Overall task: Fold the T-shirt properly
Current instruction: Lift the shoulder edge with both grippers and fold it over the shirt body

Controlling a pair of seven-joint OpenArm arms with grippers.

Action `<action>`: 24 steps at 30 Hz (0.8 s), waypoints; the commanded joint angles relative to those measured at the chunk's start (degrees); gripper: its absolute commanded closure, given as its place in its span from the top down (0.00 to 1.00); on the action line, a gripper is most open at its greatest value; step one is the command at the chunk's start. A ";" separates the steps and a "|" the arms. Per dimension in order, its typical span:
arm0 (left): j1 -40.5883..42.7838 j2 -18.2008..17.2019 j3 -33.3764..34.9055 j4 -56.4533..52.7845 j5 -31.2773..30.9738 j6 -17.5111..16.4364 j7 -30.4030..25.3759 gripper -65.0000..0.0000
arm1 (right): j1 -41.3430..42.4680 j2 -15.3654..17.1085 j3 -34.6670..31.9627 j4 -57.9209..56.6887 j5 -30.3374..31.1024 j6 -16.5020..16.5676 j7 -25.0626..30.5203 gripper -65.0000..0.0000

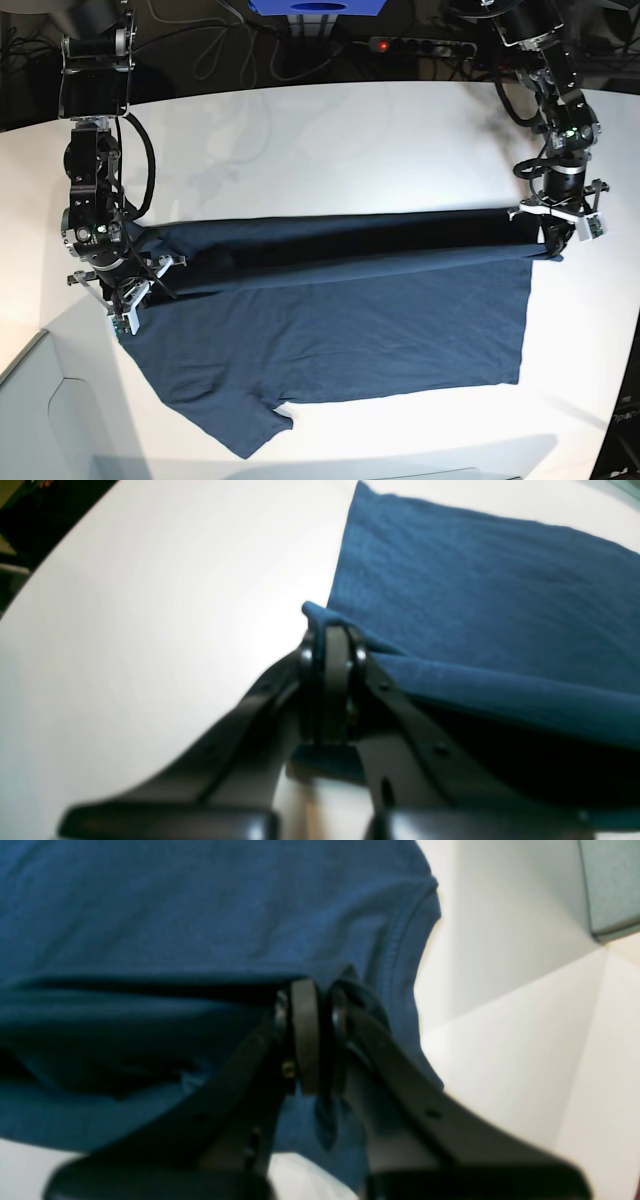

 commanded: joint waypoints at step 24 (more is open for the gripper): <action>-3.76 -1.50 0.26 0.78 -0.31 0.27 -1.49 0.00 | 6.10 3.22 -9.99 -4.30 -0.51 0.51 5.22 0.00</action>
